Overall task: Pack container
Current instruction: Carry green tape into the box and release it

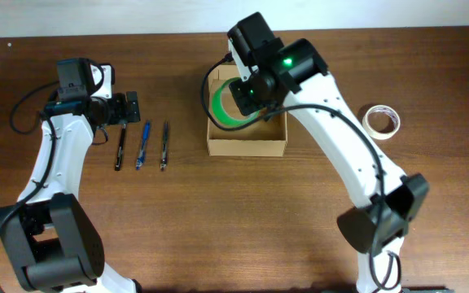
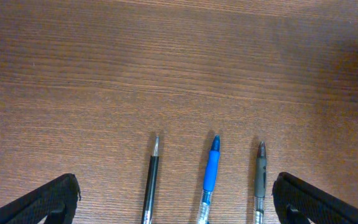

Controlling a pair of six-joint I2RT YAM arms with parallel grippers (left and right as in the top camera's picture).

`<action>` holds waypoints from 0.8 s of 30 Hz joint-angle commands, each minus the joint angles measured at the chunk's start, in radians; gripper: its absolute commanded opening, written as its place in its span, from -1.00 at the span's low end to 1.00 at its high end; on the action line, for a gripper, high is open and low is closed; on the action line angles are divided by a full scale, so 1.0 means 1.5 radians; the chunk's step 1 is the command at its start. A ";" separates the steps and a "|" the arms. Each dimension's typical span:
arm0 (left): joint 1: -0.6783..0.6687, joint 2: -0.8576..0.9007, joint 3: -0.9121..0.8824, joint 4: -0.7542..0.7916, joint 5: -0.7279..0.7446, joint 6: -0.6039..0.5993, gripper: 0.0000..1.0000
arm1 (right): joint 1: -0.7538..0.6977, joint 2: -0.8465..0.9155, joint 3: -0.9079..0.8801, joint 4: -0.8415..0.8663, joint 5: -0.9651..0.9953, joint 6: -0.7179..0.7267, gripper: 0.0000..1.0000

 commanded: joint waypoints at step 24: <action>0.003 0.009 0.014 0.000 -0.003 0.013 0.99 | -0.019 0.244 -0.004 0.103 0.009 -0.007 -0.92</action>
